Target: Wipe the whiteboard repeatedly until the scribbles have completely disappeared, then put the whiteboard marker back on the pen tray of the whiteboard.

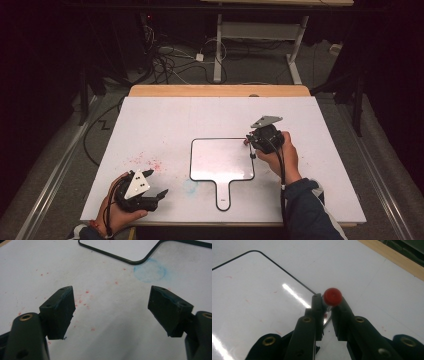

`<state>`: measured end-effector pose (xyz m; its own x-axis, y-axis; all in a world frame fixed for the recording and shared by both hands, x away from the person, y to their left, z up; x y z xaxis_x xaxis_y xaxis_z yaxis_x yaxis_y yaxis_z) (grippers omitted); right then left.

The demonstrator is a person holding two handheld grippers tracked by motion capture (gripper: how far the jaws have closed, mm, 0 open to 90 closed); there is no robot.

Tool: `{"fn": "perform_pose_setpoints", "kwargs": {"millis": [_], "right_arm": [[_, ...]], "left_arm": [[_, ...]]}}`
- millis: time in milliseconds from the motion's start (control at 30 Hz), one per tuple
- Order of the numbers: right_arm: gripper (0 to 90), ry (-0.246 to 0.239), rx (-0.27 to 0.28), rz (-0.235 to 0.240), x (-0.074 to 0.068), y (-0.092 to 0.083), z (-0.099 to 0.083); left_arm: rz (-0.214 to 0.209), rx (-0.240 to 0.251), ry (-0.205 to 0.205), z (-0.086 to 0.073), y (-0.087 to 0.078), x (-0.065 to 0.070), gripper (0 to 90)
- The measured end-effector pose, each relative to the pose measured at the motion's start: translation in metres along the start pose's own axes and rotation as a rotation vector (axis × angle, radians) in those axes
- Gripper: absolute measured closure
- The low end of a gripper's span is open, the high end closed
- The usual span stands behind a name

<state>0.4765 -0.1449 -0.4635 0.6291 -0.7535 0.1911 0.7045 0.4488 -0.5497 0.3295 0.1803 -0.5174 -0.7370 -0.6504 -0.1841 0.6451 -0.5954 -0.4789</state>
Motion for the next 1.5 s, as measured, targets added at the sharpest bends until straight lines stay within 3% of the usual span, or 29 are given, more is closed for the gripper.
{"fn": "perform_pose_setpoints", "kwargs": {"millis": [267, 567, 867, 1067, 1267, 1400, 1500], "right_arm": [[81.6, 0.001, -0.009, 0.044, -0.005, -0.012, -0.003], [81.6, 0.015, 0.035, 0.073, -0.011, -0.021, 0.005], [81.6, 0.034, 0.071, 0.096, 0.001, -0.060, 0.008], [81.5, 0.011, -0.030, 0.215, -0.002, -0.084, -0.007], [81.3, -0.044, -0.140, 0.330, -0.018, -0.085, -0.024], [81.2, -0.042, -0.165, 0.352, -0.023, -0.077, -0.028], [81.0, -0.036, -0.173, 0.336, -0.022, -0.063, -0.031]], "left_arm": [[0.001, -0.001, -0.003, -0.001, -0.002, 0.000, 20.7], [0.001, -0.001, -0.001, -0.001, -0.002, -0.001, 20.7], [0.003, -0.004, 0.002, -0.001, -0.002, 0.000, 20.7], [0.009, 0.003, -0.005, 0.000, -0.004, 0.000, 20.7], [-0.006, -0.001, 0.015, 0.003, 0.001, 0.003, 20.7], [-0.010, -0.007, 0.010, 0.002, 0.002, 0.004, 20.7], [-0.010, -0.004, 0.011, 0.003, 0.003, 0.003, 20.7]]}}
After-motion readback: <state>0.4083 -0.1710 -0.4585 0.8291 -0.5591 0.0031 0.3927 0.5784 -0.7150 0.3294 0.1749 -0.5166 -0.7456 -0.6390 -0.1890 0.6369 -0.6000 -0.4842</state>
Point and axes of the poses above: each handheld gripper's, and its own axes: y roughly forward along the jaws, z roughly out of its top, x roughly to its right, the point moved 8 cm from there along y, roughly forward along the jaws, and after that the axes turned 11 degrees about x, right-handed, at the moved point
